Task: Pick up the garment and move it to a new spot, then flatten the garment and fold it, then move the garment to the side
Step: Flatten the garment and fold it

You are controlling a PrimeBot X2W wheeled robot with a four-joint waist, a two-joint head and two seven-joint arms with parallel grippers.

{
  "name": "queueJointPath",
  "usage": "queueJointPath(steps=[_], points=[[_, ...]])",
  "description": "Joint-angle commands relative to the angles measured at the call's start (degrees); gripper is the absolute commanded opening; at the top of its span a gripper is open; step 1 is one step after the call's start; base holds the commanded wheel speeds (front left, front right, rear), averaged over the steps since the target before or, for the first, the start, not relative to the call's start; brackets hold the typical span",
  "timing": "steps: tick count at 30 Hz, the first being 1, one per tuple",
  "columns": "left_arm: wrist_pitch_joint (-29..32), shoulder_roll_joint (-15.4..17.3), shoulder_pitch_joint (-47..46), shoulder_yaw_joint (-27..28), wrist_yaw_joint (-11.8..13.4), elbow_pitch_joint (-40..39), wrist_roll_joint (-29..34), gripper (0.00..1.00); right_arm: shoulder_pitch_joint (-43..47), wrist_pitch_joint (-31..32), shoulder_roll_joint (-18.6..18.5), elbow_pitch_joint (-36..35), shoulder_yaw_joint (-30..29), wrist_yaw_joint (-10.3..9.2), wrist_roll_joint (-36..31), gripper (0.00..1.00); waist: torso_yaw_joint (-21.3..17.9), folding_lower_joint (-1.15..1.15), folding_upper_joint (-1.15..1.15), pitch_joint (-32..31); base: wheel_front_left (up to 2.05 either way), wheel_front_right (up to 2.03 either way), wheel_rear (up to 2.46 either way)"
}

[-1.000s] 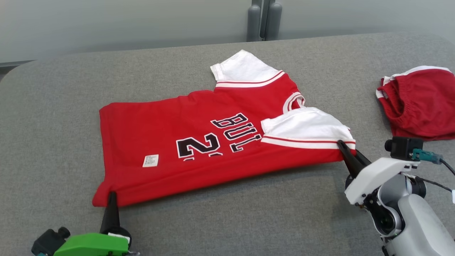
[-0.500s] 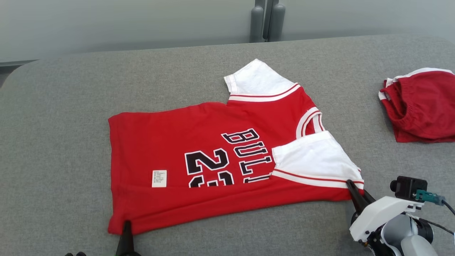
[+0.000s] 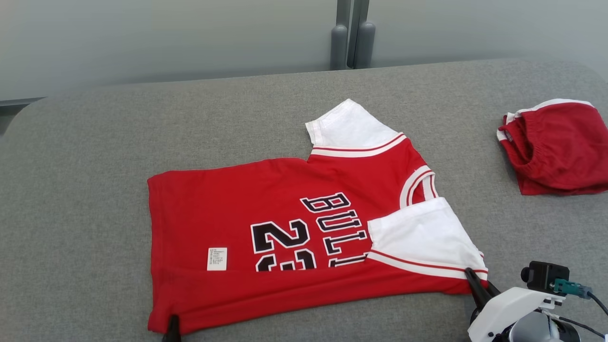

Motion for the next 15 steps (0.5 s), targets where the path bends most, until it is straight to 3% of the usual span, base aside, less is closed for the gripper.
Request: queueJointPath(steps=[1,2,3,4,5,6,7,15], points=[[0.1,1.0,1.0,-0.1,0.7,-0.6,0.8,0.0,0.9,-0.1,-0.4,-0.1,-0.7,-0.14,-0.5,0.0,-0.1,0.0,0.0,-0.3,0.0,0.0,0.0],[0.1,1.2,1.3,-0.2,1.1,-0.9,1.1,0.0,1.1,-0.3,-0.4,-0.2,-0.8,-0.14,-0.6,0.0,-0.2,0.0,0.0,-0.4,0.0,0.0,0.0],[0.0,1.3,1.4,-0.4,1.5,-1.2,1.6,0.29,1.2,-0.5,-0.3,-0.2,-0.8,-0.14,-0.6,0.0,-0.2,0.0,0.0,-0.5,0.0,0.0,0.0],[0.0,1.4,1.6,-0.5,1.8,-1.4,1.9,0.54,1.2,-0.6,-0.3,-0.2,-0.9,-0.14,-0.8,0.28,-0.3,0.0,0.0,-0.6,0.0,0.0,0.0],[-0.1,1.4,1.8,-0.5,2.0,-1.6,2.1,1.0,1.2,-0.7,-0.3,-0.3,-0.9,-0.14,-0.8,0.48,-0.3,0.0,0.0,-0.7,0.0,0.0,0.0],[-0.1,1.4,1.8,-0.5,2.0,-1.6,2.1,1.0,1.2,-0.7,-0.3,-0.3,-0.9,-0.14,-0.8,0.48,-0.3,0.0,0.0,-0.7,0.0,0.0,0.0],[-0.1,1.7,1.9,-0.6,2.4,-2.1,2.6,1.0,1.2,-0.8,-0.1,-0.5,-0.9,-0.13,-0.8,1.0,-0.5,0.0,0.0,-0.9,0.0,0.0,0.0],[0.0,6.2,2.5,-1.1,5.2,-5.9,6.8,1.0,1.9,-1.1,-0.1,-2.2,-3.2,-0.1,-1.9,1.0,-1.4,0.0,0.0,-1.0,0.0,0.0,0.0]])
